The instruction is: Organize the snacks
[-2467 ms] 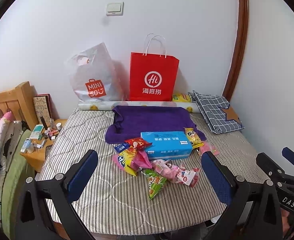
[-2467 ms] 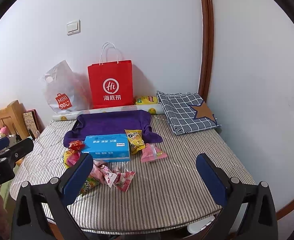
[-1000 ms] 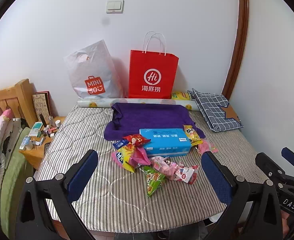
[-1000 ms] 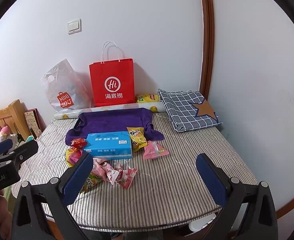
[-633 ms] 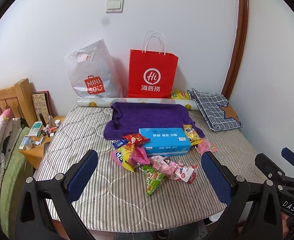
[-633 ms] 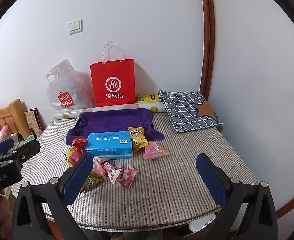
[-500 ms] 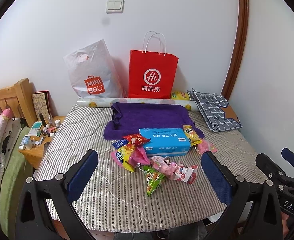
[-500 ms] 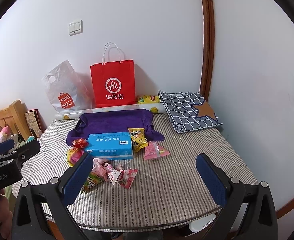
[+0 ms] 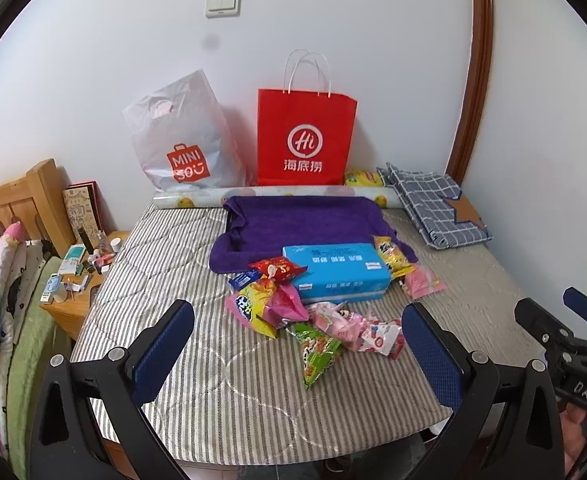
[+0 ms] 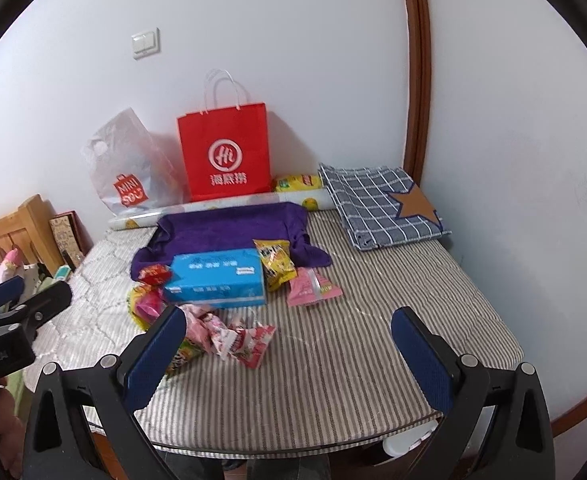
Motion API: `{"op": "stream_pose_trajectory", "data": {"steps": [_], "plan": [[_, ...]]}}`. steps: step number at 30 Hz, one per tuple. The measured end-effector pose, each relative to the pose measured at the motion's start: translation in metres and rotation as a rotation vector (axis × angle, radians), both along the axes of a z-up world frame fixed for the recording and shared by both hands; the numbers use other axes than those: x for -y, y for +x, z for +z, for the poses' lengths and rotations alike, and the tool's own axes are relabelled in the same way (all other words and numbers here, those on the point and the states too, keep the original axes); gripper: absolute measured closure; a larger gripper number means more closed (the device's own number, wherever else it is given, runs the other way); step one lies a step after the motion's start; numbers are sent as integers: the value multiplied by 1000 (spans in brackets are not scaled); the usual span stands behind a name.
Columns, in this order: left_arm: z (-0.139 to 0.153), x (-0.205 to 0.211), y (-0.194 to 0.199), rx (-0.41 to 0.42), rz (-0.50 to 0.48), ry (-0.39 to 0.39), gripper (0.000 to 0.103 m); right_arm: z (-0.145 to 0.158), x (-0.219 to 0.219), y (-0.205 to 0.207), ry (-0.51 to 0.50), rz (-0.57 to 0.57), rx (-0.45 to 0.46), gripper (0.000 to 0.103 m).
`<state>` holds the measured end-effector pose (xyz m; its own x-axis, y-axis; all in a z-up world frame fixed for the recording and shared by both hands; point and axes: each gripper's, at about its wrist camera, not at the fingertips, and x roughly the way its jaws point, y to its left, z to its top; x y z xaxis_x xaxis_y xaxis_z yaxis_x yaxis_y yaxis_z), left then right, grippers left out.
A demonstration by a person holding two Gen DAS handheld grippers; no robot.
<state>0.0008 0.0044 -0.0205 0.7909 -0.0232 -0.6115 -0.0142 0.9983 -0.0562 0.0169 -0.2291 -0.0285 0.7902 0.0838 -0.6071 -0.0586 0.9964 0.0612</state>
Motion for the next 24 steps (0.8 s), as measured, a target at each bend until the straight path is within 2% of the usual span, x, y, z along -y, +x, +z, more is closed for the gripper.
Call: {"op": "stream_pose_trajectory", "data": {"steps": [5,16,20,24], "plan": [[-20,-3,14,-41,39,21,1,-21,5,14,-10,-21,-47,0],[-74,-25,54,-168,80,-2,0,-70,9,53,-75,-44,-149,0],[-90,-33,64,-186,81,25,0,-88,10,65,-54,-6,-168,0],[-106,-41,73,-226,73,16,1,-102,5,75,-6,25,-205,0]]}}
